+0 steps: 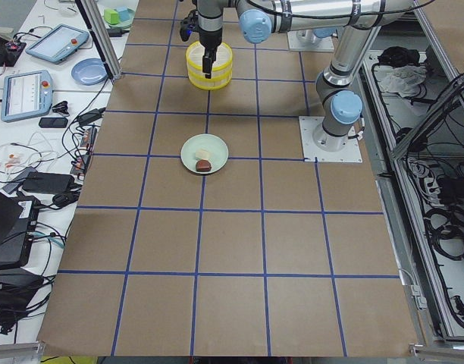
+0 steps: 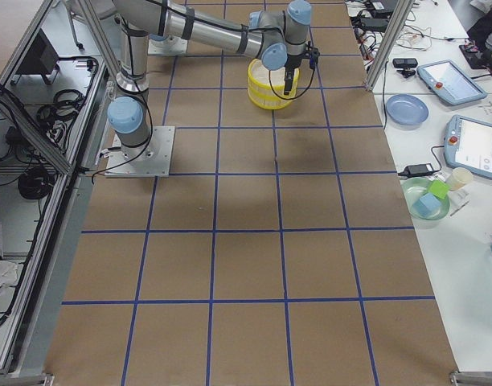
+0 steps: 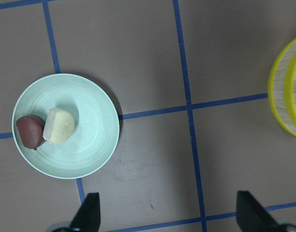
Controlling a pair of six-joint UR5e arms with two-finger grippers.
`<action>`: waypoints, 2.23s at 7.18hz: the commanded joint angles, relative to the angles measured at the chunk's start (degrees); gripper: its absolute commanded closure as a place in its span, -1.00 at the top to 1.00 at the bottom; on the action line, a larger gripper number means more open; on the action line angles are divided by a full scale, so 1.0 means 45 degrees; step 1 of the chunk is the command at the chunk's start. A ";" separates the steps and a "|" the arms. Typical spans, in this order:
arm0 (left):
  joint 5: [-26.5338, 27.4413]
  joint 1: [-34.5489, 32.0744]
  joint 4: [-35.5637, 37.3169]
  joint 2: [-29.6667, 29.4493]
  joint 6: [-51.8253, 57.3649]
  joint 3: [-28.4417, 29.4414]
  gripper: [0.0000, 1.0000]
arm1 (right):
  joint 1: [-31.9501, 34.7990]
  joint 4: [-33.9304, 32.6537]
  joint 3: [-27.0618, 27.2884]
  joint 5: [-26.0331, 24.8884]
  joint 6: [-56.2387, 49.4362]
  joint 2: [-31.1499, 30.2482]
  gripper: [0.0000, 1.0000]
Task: Place buns in different layers of steamer
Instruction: 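Grasp the top tier rim with the right gripper while the left lowers, then lift the top tier away with the right gripper while the left grasps the white bun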
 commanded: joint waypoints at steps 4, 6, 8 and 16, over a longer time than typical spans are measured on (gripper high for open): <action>0.0535 0.1175 0.2296 -0.1579 0.3264 -0.0762 1.00 | 0.0477 0.0059 0.0032 0.0027 0.0002 0.0392 -0.24; 0.0767 0.1410 0.2747 -0.2632 0.4336 -0.0803 1.00 | 0.0535 0.0137 0.0032 0.0046 0.0080 0.0392 -0.75; 0.1062 0.1936 0.4073 -0.3824 0.6932 -0.0803 1.00 | 0.0691 0.0157 0.0032 0.0007 0.0042 0.0392 -1.00; 0.1394 0.2779 0.4156 -0.5685 0.8428 -0.0822 0.76 | -0.1917 0.4704 -0.1414 -0.0208 -0.2661 -0.2982 -1.00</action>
